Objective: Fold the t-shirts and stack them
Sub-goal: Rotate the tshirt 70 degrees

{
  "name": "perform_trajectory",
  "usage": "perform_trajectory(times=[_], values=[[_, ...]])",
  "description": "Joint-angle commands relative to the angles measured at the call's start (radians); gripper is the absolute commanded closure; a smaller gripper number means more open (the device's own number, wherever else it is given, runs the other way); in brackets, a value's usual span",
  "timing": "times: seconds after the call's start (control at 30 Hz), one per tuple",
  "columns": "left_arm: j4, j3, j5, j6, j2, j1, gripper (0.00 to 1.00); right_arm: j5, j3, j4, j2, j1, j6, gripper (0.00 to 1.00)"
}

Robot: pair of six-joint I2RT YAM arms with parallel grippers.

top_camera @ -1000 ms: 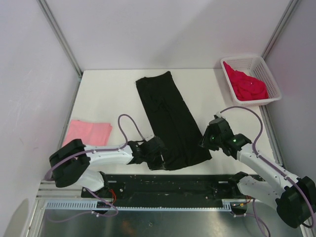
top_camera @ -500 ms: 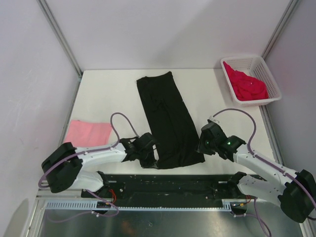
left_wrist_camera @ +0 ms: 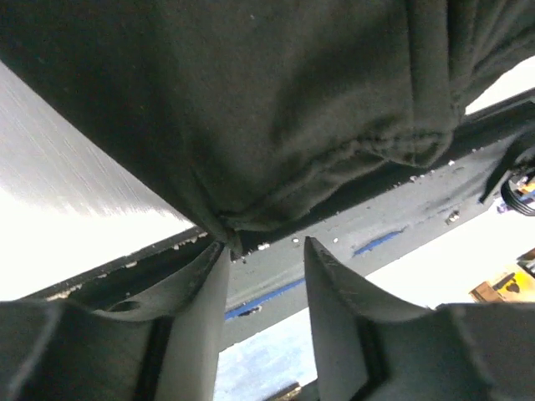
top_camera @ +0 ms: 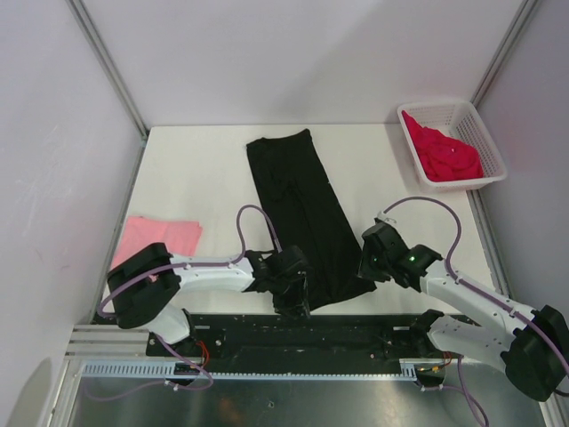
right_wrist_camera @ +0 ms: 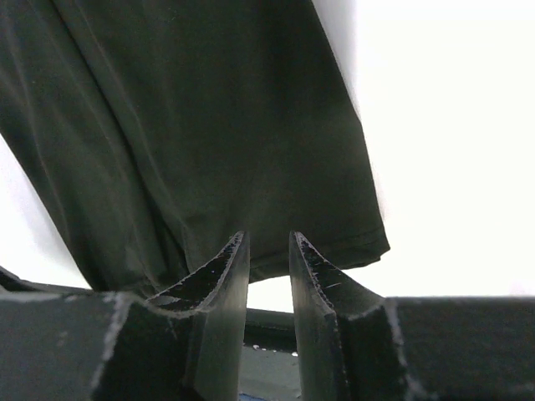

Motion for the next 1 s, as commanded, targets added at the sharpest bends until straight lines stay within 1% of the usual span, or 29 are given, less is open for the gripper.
perform_trajectory(times=[0.0, 0.17, 0.27, 0.4, 0.53, 0.7, 0.97], values=[[0.01, 0.02, 0.071, 0.082, -0.086, 0.0, 0.52, 0.029, 0.0, 0.002, -0.019, -0.005, -0.006, 0.69], [0.01, -0.003, 0.092, 0.104, -0.173, 0.024, 0.51, 0.013, 0.009, 0.042, -0.009, 0.038, -0.01, 0.69], [0.006, -0.03, 0.063, 0.085, -0.214, 0.043, 0.53, -0.014, 0.01, 0.094, 0.01, 0.099, -0.024, 0.67], [-0.03, -0.107, -0.037, -0.013, -0.3, 0.07, 0.53, -0.022, 0.039, 0.154, 0.084, 0.189, -0.046, 0.66], [-0.051, -0.172, -0.098, -0.105, -0.358, 0.088, 0.51, -0.006, 0.092, 0.184, 0.187, 0.268, -0.076, 0.65], [-0.052, -0.176, -0.103, -0.124, -0.341, 0.089, 0.49, 0.031, 0.161, 0.167, 0.299, 0.328, -0.094, 0.65], [-0.049, -0.171, -0.103, -0.119, -0.297, 0.09, 0.49, 0.033, 0.175, 0.166, 0.341, 0.356, -0.097, 0.63]])
